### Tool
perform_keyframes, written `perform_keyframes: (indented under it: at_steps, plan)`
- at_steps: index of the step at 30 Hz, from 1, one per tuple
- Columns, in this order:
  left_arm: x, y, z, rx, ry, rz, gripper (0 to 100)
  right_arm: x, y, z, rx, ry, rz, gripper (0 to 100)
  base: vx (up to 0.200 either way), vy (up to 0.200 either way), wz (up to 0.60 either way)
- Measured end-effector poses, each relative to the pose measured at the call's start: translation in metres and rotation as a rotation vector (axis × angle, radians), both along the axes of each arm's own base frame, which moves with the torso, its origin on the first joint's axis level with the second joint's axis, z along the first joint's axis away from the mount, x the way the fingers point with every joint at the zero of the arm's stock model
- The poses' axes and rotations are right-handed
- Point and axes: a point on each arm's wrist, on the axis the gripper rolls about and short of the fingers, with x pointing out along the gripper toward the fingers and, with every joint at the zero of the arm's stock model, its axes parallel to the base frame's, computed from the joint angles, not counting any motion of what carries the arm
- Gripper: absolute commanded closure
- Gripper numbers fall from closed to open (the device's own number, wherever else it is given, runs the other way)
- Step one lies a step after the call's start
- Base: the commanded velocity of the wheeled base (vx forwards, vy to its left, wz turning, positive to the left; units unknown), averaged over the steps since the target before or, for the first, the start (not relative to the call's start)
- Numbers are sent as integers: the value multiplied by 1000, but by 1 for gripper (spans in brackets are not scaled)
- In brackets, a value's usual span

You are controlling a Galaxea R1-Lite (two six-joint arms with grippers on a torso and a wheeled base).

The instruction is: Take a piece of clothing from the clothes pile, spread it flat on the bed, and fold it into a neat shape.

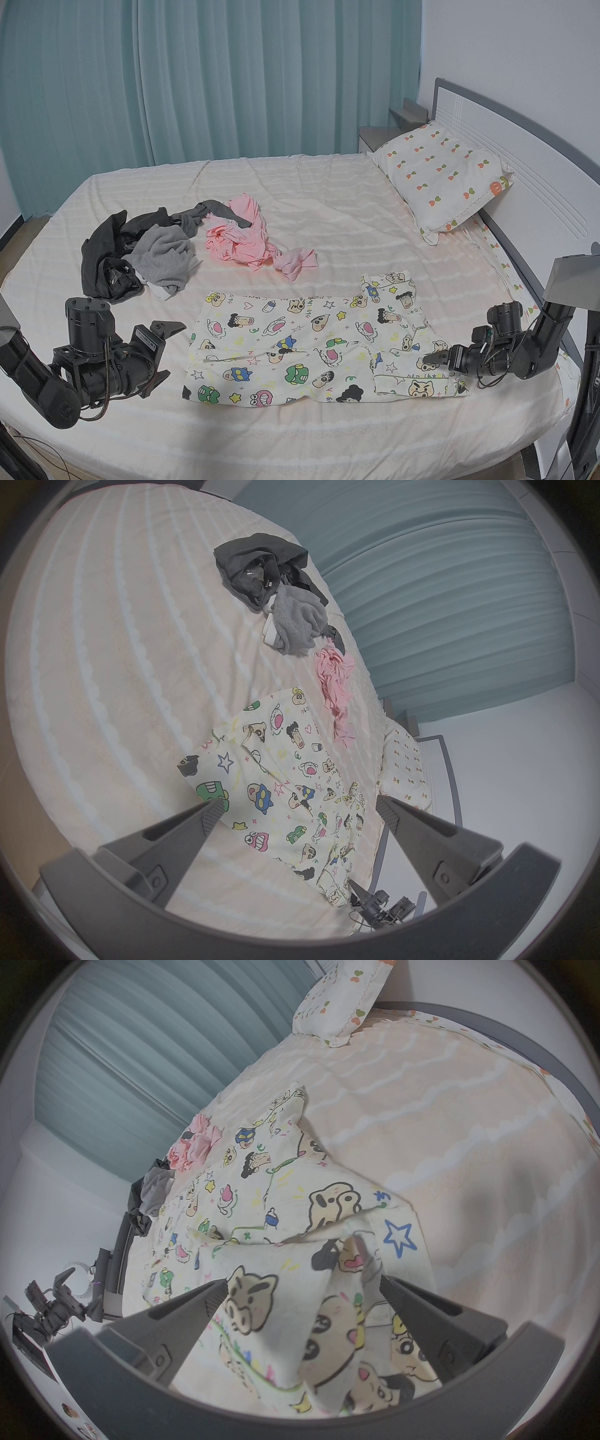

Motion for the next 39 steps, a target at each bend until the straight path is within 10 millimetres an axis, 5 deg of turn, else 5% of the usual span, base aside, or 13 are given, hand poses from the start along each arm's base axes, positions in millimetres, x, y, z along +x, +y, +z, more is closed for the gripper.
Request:
perform_keyframes:
  at_steps: [18,27,34,35,39]
  plan:
    - [0,0,0,2,2,1,0,-4,4,12,97,-2,22,100,0,0,0]
    - [0,0,0,2,1,2,0,-1,2,42,137,-162,37,100,0,0,0]
    - [0,0,0,3,1,4,0,4,-2,31,107,-199,-9,100,0,0,0]
    - [0,0,0,3,1,4,0,5,-3,27,98,-194,-15,0,0,0,0]
    - [0,0,-1,4,2,4,0,6,-5,18,87,-173,-20,0,0,0,0]
